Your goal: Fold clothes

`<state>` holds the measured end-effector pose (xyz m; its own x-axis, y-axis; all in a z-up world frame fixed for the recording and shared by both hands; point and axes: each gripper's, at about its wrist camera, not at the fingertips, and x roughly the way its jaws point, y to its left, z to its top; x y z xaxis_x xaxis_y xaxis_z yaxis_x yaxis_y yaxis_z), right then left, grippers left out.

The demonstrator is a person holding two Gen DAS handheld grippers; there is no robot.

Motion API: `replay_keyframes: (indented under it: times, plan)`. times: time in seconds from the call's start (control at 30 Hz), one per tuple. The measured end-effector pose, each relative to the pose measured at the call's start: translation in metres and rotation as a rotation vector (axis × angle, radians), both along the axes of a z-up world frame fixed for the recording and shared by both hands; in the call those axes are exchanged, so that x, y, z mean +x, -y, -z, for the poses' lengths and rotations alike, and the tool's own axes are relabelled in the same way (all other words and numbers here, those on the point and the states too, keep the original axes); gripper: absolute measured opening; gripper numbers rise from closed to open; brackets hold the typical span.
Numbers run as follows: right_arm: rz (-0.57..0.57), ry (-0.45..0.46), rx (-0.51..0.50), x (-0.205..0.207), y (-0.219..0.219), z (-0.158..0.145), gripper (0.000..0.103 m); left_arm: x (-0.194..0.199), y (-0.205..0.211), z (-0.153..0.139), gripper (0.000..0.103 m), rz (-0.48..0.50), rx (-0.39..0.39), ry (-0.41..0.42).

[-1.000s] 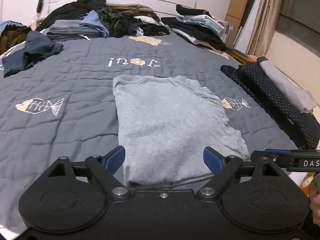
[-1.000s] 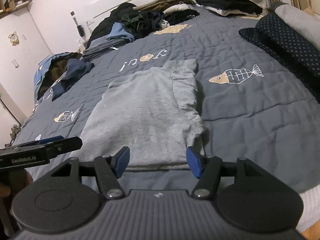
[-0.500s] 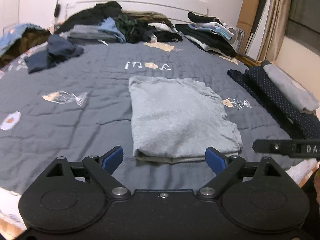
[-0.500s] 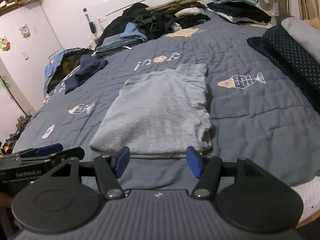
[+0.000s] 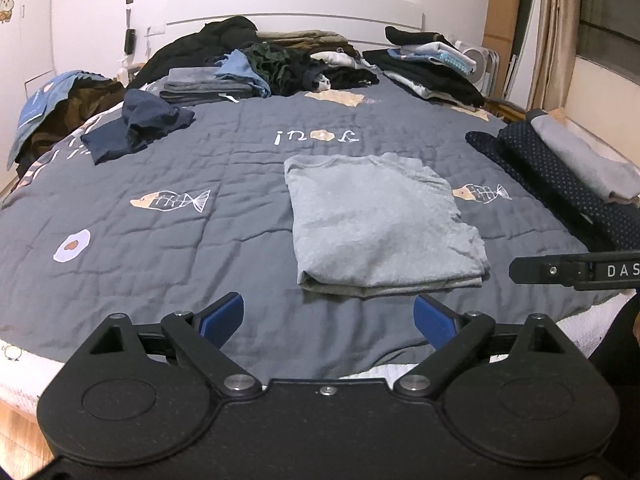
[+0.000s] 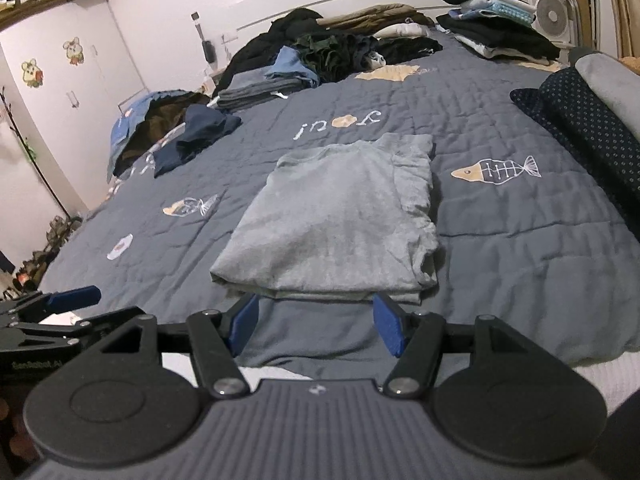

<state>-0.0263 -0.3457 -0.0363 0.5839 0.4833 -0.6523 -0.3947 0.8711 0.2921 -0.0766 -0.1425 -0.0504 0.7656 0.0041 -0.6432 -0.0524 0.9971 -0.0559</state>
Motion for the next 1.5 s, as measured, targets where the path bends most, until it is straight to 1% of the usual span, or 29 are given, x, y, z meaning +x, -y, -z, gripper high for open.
replay_keyframes:
  times: [0.13, 0.4, 0.57, 0.7, 0.8, 1.0, 1.07, 1.23, 1.4, 1.47, 1.5]
  plan:
    - [-0.015, -0.018, -0.010, 0.007, -0.004, 0.003, 0.063, 0.006, 0.001, 0.005, 0.092, -0.009, -0.002, -0.019]
    - [-0.028, -0.054, -0.005, 0.028, -0.012, 0.012, 0.063, 0.035, -0.005, 0.015, 0.092, -0.019, -0.009, -0.065]
    - [-0.016, -0.074, -0.004, 0.039, -0.013, 0.019, 0.063, 0.047, -0.004, 0.014, 0.092, -0.011, 0.004, -0.065]
    - [-0.016, -0.086, -0.027, 0.045, -0.012, 0.022, 0.063, 0.053, -0.003, 0.012, 0.093, 0.008, -0.008, -0.061]
    - [-0.005, -0.081, -0.037, 0.053, -0.008, 0.019, 0.063, 0.059, -0.003, 0.012, 0.093, 0.013, -0.003, -0.059]
    - [0.014, -0.075, -0.051, 0.067, 0.000, 0.015, 0.063, 0.071, -0.012, 0.015, 0.094, 0.033, -0.025, -0.075]
    - [0.021, -0.080, -0.051, 0.073, 0.001, 0.015, 0.063, 0.075, -0.018, 0.016, 0.094, 0.042, -0.042, -0.075]
    - [0.033, -0.089, -0.045, 0.087, 0.000, 0.019, 0.063, 0.085, -0.027, 0.017, 0.095, 0.056, -0.042, -0.079]
    - [0.024, -0.083, -0.044, 0.097, -0.002, 0.021, 0.063, 0.093, -0.034, 0.017, 0.095, 0.063, -0.046, -0.081]
    - [0.013, -0.089, -0.030, 0.102, 0.001, 0.021, 0.063, 0.096, -0.038, 0.017, 0.095, 0.066, -0.048, -0.082]
    - [0.007, -0.097, -0.019, 0.106, 0.003, 0.021, 0.063, 0.098, -0.040, 0.016, 0.095, 0.086, -0.062, -0.080]
